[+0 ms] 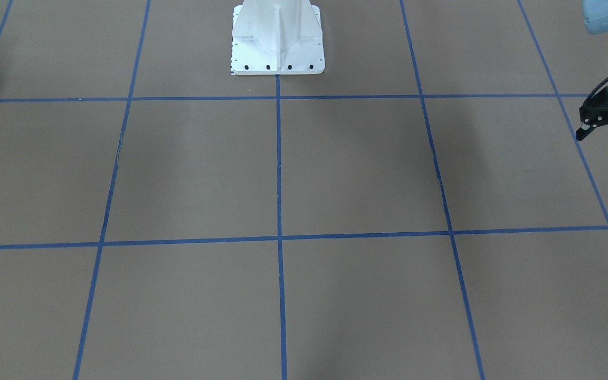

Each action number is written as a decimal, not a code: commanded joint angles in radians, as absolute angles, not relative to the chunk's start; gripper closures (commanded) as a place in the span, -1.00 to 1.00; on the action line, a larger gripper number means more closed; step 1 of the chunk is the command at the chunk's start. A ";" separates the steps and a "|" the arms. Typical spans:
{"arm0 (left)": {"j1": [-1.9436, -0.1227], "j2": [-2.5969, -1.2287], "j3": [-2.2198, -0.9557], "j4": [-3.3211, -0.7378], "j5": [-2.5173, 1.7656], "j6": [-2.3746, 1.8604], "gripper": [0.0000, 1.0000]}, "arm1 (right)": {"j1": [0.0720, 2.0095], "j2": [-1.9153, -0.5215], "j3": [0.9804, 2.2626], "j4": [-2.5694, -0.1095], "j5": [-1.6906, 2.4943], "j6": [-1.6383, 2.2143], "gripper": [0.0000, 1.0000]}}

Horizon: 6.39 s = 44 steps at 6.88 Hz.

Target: Left arm hands cup to right arm to dump lemon

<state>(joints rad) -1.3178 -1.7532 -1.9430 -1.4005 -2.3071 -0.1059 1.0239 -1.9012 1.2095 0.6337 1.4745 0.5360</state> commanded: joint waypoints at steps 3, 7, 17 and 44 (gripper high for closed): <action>-1.318 -1.759 -1.937 -1.402 -2.310 -0.107 -1.00 | 1.009 -1.748 1.427 0.350 1.477 0.517 1.00; -1.284 -1.842 -1.937 -1.435 -2.381 -0.294 -1.00 | 0.918 -1.461 1.427 0.097 1.467 0.517 1.00; -0.971 -2.408 -1.502 -1.891 -2.349 -1.279 -1.00 | 0.536 -0.979 1.405 -0.534 0.913 0.452 1.00; -0.831 -2.444 -1.500 -1.950 -2.221 -1.460 1.00 | 0.379 -0.879 1.420 -0.624 0.670 0.337 -0.96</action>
